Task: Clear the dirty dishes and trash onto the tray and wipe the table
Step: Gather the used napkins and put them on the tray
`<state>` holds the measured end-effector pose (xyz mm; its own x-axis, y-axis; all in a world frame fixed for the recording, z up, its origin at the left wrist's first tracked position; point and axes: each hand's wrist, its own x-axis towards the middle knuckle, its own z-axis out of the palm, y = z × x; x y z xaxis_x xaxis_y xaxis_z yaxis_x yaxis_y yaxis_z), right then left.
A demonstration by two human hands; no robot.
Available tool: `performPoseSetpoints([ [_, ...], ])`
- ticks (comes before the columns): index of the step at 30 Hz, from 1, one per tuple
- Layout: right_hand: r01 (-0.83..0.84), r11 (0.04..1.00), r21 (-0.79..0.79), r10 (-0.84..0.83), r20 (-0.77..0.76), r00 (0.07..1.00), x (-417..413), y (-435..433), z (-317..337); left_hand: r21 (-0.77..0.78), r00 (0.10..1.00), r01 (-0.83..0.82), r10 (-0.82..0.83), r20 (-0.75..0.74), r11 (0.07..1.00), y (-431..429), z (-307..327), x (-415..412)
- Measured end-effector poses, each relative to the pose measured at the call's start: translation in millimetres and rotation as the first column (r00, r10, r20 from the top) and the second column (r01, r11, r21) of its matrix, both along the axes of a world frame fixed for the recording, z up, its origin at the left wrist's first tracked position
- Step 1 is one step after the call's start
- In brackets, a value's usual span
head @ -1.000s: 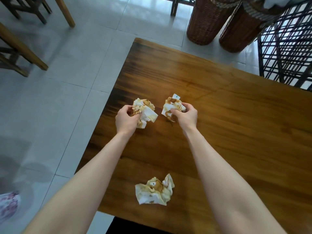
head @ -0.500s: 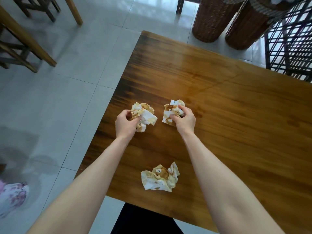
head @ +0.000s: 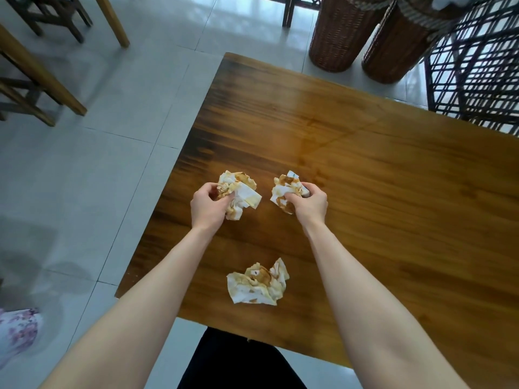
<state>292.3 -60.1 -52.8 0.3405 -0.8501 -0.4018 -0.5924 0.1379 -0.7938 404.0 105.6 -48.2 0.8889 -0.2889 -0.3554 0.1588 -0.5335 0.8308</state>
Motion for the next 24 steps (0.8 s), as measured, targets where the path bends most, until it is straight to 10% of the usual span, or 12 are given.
performPoseSetpoints([
  [24, 0.285, 0.950, 0.124, -0.294, 0.058, 0.954, -172.8, 81.4, 8.5, -0.001, 0.952, 0.235, -0.231, -0.201, 0.972, 58.3, -4.5, -146.3],
])
